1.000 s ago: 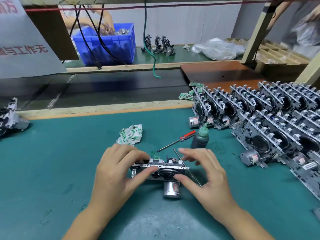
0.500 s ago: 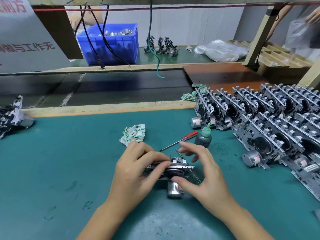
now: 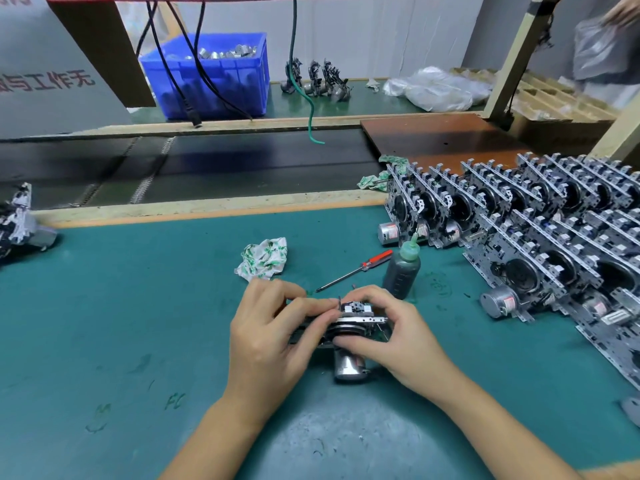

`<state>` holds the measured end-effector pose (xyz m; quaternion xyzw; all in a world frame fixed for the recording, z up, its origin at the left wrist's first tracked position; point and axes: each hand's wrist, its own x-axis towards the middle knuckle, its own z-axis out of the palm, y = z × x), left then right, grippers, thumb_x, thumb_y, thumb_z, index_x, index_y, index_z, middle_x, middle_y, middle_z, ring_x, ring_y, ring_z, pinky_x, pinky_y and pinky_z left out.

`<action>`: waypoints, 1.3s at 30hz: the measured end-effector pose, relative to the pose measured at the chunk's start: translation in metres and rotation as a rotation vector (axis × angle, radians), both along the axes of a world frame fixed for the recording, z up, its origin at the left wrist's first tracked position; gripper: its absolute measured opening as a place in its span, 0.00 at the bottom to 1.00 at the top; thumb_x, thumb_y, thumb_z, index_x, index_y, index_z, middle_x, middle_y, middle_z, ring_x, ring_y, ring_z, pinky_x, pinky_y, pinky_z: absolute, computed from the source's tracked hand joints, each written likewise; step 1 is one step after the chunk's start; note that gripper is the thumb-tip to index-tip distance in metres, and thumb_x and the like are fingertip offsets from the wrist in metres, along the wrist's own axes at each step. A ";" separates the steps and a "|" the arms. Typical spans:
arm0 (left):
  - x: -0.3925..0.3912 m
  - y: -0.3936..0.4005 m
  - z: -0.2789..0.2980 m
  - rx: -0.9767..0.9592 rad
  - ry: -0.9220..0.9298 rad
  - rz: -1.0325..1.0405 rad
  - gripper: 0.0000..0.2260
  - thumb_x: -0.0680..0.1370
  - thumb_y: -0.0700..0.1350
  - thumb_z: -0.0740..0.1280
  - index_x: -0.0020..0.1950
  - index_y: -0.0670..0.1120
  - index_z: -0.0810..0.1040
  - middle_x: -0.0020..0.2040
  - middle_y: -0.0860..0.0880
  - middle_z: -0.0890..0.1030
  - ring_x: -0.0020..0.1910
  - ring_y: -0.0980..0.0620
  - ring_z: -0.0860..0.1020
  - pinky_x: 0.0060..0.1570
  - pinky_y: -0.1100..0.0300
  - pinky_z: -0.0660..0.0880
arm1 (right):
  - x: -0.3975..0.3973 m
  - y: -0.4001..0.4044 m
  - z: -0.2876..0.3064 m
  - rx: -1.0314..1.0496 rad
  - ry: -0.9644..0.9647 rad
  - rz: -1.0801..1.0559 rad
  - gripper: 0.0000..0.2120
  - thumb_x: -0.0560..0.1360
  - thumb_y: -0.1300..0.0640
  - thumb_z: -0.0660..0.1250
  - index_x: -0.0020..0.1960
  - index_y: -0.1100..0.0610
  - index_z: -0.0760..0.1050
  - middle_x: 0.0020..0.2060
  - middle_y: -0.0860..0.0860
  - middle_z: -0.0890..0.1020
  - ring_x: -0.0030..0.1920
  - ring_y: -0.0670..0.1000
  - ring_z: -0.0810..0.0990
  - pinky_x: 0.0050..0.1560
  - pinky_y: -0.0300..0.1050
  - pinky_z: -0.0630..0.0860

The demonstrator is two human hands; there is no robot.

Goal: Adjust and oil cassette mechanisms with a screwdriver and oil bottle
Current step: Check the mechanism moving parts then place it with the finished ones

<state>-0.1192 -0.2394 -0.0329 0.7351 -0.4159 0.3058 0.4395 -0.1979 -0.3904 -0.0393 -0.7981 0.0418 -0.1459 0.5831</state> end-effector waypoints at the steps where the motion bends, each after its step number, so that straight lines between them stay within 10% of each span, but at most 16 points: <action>1: 0.000 0.000 -0.001 -0.007 -0.001 0.002 0.08 0.75 0.45 0.68 0.41 0.43 0.85 0.35 0.49 0.74 0.38 0.54 0.67 0.44 0.69 0.64 | 0.000 0.000 0.000 -0.003 -0.002 -0.005 0.13 0.62 0.49 0.75 0.45 0.44 0.77 0.44 0.46 0.80 0.49 0.49 0.79 0.55 0.49 0.74; 23: 0.000 -0.001 -0.002 -0.046 0.000 0.000 0.08 0.75 0.45 0.69 0.41 0.43 0.85 0.34 0.48 0.75 0.38 0.53 0.68 0.43 0.68 0.65 | -0.001 0.000 0.002 0.041 -0.011 0.009 0.14 0.62 0.55 0.76 0.46 0.48 0.79 0.44 0.47 0.80 0.48 0.48 0.79 0.53 0.40 0.74; 30: 0.001 0.000 -0.002 -0.040 -0.018 -0.002 0.08 0.75 0.45 0.69 0.42 0.43 0.85 0.35 0.48 0.75 0.37 0.52 0.68 0.41 0.67 0.66 | -0.013 -0.009 -0.006 -0.644 -0.098 -0.184 0.18 0.66 0.39 0.67 0.44 0.53 0.81 0.40 0.37 0.77 0.46 0.43 0.72 0.50 0.43 0.70; 39: 0.001 0.000 -0.001 -0.045 -0.022 -0.005 0.07 0.74 0.44 0.70 0.41 0.43 0.85 0.35 0.48 0.76 0.38 0.52 0.69 0.40 0.65 0.67 | -0.016 -0.016 -0.013 -0.842 -0.215 -0.316 0.20 0.66 0.38 0.67 0.39 0.56 0.79 0.36 0.46 0.77 0.42 0.47 0.72 0.45 0.42 0.68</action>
